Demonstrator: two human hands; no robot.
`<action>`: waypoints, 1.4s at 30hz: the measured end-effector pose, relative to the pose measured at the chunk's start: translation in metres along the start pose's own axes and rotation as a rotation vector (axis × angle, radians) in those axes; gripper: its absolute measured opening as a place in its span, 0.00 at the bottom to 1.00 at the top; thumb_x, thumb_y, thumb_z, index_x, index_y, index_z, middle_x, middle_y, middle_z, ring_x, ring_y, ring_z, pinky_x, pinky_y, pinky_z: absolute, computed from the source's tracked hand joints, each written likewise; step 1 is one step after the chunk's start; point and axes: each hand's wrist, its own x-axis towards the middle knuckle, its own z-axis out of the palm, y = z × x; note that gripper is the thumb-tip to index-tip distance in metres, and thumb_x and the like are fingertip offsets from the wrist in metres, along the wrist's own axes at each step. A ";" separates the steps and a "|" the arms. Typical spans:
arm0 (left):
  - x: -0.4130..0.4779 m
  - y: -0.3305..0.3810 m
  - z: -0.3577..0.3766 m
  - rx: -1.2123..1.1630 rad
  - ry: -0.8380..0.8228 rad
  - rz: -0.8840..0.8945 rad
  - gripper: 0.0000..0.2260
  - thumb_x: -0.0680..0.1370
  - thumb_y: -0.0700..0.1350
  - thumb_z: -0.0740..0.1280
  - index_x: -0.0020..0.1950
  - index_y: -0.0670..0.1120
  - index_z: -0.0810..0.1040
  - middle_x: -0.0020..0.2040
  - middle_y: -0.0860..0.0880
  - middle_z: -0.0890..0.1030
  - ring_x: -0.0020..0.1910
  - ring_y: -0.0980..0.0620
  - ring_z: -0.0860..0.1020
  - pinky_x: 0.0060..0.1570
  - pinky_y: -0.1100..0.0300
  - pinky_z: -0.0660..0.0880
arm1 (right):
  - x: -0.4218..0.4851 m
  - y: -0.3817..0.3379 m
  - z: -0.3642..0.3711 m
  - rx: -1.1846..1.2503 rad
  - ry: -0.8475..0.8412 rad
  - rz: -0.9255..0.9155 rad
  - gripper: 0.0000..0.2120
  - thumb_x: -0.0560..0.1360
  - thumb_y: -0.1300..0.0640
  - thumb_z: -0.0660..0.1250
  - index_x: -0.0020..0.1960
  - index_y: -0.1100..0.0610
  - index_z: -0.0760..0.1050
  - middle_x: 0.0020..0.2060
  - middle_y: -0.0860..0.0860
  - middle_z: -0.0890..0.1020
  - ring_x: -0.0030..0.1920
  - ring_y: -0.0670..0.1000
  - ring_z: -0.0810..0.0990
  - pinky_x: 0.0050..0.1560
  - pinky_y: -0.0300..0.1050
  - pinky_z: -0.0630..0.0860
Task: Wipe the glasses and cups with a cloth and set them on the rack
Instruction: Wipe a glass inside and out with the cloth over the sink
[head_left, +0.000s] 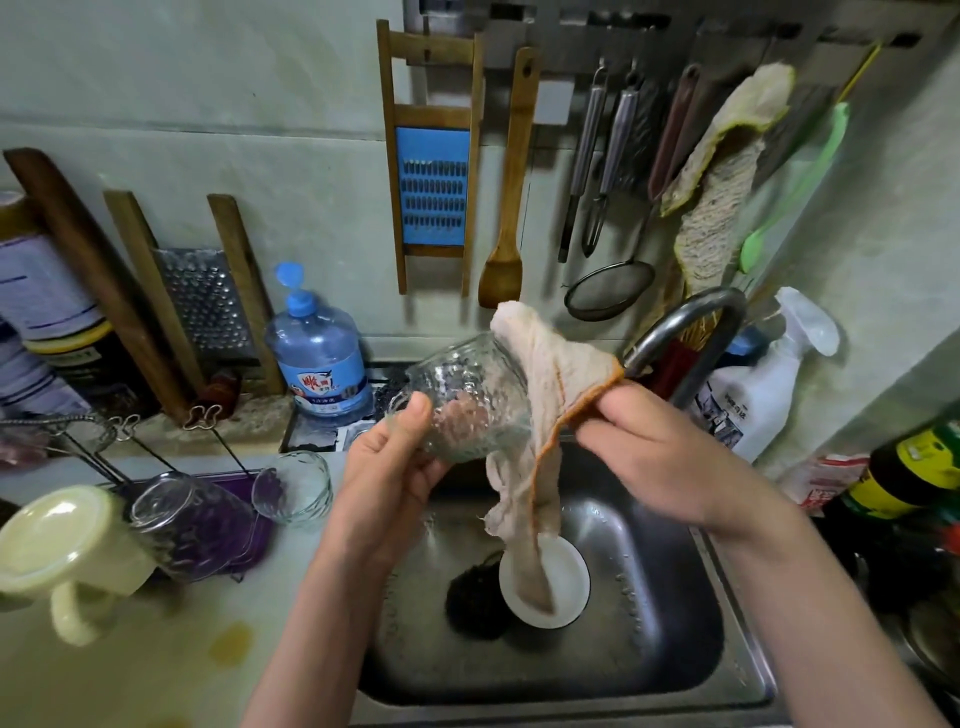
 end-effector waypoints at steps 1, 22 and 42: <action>0.001 -0.001 -0.001 0.012 0.014 -0.005 0.29 0.51 0.60 0.83 0.43 0.43 0.86 0.49 0.43 0.86 0.48 0.50 0.84 0.45 0.59 0.81 | 0.004 0.004 0.000 -0.136 -0.005 -0.043 0.26 0.78 0.71 0.57 0.70 0.48 0.68 0.61 0.29 0.72 0.62 0.23 0.66 0.62 0.21 0.61; -0.006 0.002 -0.004 0.132 -0.070 0.152 0.31 0.59 0.60 0.81 0.46 0.42 0.70 0.48 0.40 0.66 0.48 0.43 0.62 0.43 0.54 0.63 | 0.018 0.030 0.052 0.832 0.251 0.039 0.16 0.75 0.48 0.58 0.55 0.50 0.80 0.51 0.50 0.85 0.58 0.57 0.80 0.61 0.57 0.76; 0.006 0.004 0.010 0.654 0.088 0.323 0.17 0.72 0.57 0.71 0.47 0.46 0.70 0.41 0.54 0.77 0.34 0.65 0.74 0.36 0.72 0.71 | 0.039 0.048 0.053 1.233 0.403 0.419 0.31 0.77 0.36 0.54 0.51 0.61 0.83 0.49 0.62 0.84 0.50 0.60 0.83 0.56 0.56 0.78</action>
